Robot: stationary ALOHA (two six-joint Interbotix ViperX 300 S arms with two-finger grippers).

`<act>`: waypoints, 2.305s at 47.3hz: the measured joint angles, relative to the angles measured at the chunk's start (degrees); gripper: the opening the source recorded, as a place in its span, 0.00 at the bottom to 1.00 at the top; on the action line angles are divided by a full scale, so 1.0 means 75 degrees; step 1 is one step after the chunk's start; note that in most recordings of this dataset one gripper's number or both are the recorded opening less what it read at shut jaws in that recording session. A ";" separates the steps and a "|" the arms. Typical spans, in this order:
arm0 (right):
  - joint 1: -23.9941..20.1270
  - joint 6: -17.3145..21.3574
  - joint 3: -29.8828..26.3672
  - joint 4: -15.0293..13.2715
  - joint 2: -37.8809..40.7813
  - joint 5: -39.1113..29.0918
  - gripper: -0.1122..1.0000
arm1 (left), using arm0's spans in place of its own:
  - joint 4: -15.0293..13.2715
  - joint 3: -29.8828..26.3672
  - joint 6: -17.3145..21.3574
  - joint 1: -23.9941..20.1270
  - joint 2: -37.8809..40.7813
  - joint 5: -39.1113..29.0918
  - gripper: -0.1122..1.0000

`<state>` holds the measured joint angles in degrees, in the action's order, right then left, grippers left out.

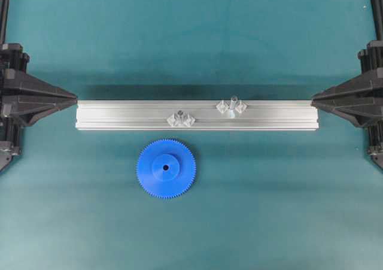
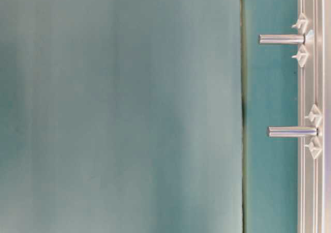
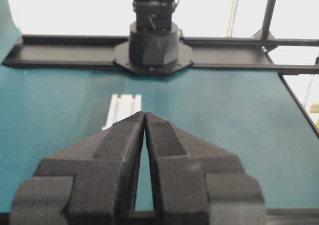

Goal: Find the location of the shaft and insert the large gear.
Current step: 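Move the left gripper over the large blue gear's hub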

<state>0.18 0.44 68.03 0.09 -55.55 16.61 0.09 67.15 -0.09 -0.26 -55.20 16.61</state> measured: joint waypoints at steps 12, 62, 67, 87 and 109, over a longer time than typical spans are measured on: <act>0.0000 0.0059 0.0398 0.0117 -0.0340 -0.0234 0.18 | 0.0070 0.0117 -0.0270 0.0082 0.0070 -0.0023 0.11; 0.0187 0.0246 0.0492 0.0141 -0.0855 -0.2332 0.14 | 0.0070 -0.0902 -0.0516 0.0422 0.1582 -0.2145 0.11; 0.0234 0.0246 0.0492 0.0152 -0.0867 -0.2344 0.14 | 0.0082 -0.1020 -0.0527 0.0422 0.1652 -0.2191 0.11; 0.0340 0.0246 0.0516 0.0141 -0.0867 -0.2344 0.14 | 0.0082 -0.1430 -0.0586 0.0527 0.2109 -0.2578 0.11; 0.0340 0.0246 0.0598 0.0152 -0.0867 -0.2344 0.14 | 0.0070 -0.1805 -0.0727 0.0691 0.3258 -0.2684 0.11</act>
<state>2.72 2.29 72.51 1.23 -62.05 -0.97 0.62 53.61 -5.54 4.92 -30.76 -3.52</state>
